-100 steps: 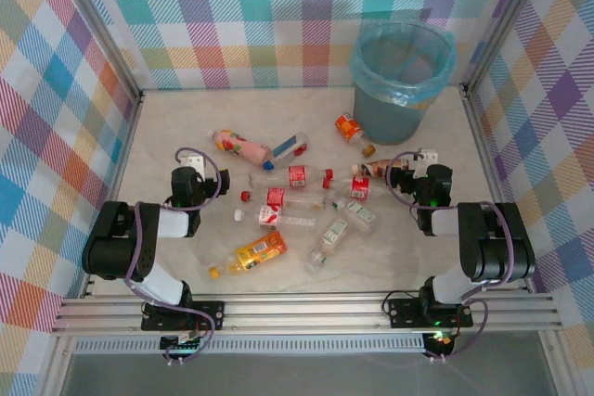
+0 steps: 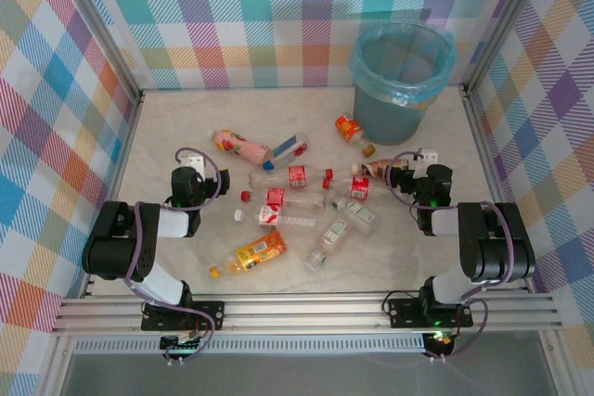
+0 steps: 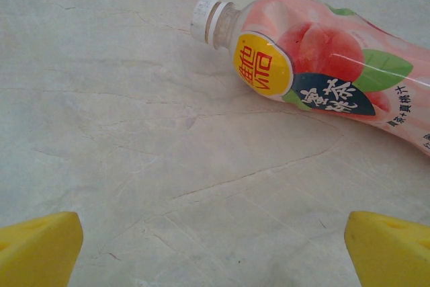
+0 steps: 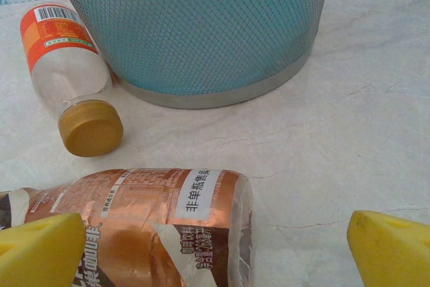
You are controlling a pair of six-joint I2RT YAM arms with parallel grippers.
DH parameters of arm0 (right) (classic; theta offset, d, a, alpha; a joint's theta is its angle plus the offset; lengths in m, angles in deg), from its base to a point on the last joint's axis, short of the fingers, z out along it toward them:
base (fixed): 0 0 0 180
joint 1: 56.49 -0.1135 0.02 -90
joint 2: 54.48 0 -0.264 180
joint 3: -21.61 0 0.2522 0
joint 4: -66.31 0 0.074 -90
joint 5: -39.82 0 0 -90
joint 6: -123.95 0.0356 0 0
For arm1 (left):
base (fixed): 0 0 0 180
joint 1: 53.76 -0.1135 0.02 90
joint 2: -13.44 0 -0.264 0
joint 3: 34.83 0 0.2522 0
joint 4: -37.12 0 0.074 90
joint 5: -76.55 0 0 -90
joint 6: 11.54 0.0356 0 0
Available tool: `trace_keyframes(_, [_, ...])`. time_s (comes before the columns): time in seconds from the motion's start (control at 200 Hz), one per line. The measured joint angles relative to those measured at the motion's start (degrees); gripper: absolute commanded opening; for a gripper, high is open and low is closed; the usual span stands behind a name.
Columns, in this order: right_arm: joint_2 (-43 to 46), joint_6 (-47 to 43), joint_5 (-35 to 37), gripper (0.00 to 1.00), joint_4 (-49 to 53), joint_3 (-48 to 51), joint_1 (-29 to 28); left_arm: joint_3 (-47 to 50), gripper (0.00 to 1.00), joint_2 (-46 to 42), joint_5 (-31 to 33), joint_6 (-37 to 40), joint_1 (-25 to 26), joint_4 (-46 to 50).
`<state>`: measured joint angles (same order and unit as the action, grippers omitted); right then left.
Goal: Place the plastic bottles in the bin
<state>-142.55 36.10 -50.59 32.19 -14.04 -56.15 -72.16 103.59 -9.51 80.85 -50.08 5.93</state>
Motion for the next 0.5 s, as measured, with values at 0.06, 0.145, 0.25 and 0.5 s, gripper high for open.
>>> trace_keyframes(0.06, [0.0,0.0,-0.02,1.0,0.0,0.0,0.0,0.0,1.0,0.0,0.02,0.0,0.0,0.0])
trace_keyframes(0.145, [0.0,0.0,-0.02,1.0,0.0,0.0,0.0,0.0,1.0,0.0,0.0,0.0,0.0,0.0])
trace_keyframes(0.25, [0.0,0.0,0.0,1.0,0.0,0.0,0.0,0.0,1.0,0.0,0.0,-0.02,0.0,0.0])
trace_keyframes(0.5, [0.2,0.02,0.52,1.0,0.28,0.0,0.0,-0.22,0.99,-0.11,0.04,-0.02,0.0,0.76])
